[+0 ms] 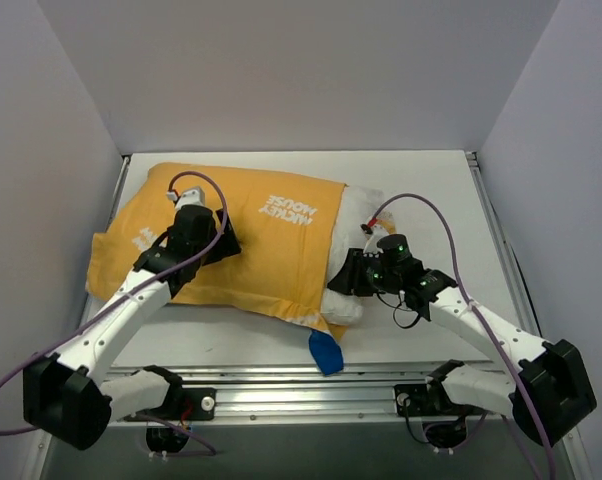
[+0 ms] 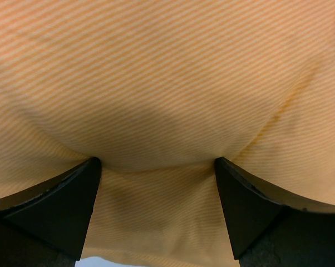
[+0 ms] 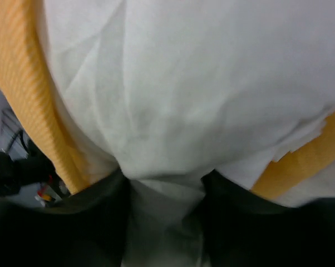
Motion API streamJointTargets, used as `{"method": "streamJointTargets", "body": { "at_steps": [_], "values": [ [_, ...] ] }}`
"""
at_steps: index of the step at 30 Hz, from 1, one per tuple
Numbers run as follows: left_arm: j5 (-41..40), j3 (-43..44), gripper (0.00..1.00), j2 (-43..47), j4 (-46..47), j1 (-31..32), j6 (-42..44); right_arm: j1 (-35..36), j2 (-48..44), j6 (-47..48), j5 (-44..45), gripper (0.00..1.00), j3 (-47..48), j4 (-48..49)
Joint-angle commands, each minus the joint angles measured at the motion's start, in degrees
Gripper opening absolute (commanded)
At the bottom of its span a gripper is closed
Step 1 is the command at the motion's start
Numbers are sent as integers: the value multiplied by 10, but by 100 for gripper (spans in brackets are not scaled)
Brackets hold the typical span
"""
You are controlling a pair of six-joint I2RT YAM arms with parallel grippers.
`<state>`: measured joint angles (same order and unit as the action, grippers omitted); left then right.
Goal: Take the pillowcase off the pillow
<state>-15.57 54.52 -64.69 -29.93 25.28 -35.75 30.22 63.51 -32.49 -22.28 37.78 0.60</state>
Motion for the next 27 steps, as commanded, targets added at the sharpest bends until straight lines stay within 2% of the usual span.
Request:
{"method": "streamJointTargets", "body": {
  "at_steps": [1,2,3,4,7,10,14,19,21,23,27],
  "values": [
    [55,19,91,-74,164,-8,23,40,8,-28,-91,27,-24,89],
    [59,46,91,-90,187,-8,39,49,-1,-33,-90,18,-24,97],
    [63,61,91,-104,195,-10,45,65,-7,-35,-76,3,-19,98],
    [69,77,91,-128,201,-12,51,70,-20,-40,-66,0,-14,97],
    [112,129,91,-138,215,-17,56,73,-33,-41,-27,0,8,87],
    [133,156,92,-103,186,-17,37,73,-19,-30,1,0,41,84],
    [113,164,95,-34,33,-17,-11,76,16,-10,14,0,85,78],
    [130,58,94,105,-35,-13,-106,84,47,-1,24,0,119,78],
    [137,-14,94,136,-43,-9,-149,90,51,-3,28,0,129,81],
    [153,-85,90,172,-31,-8,-199,93,55,-3,34,0,135,80],
    [179,-168,80,206,29,-7,-240,101,57,-3,51,0,157,69]
  ]
}}
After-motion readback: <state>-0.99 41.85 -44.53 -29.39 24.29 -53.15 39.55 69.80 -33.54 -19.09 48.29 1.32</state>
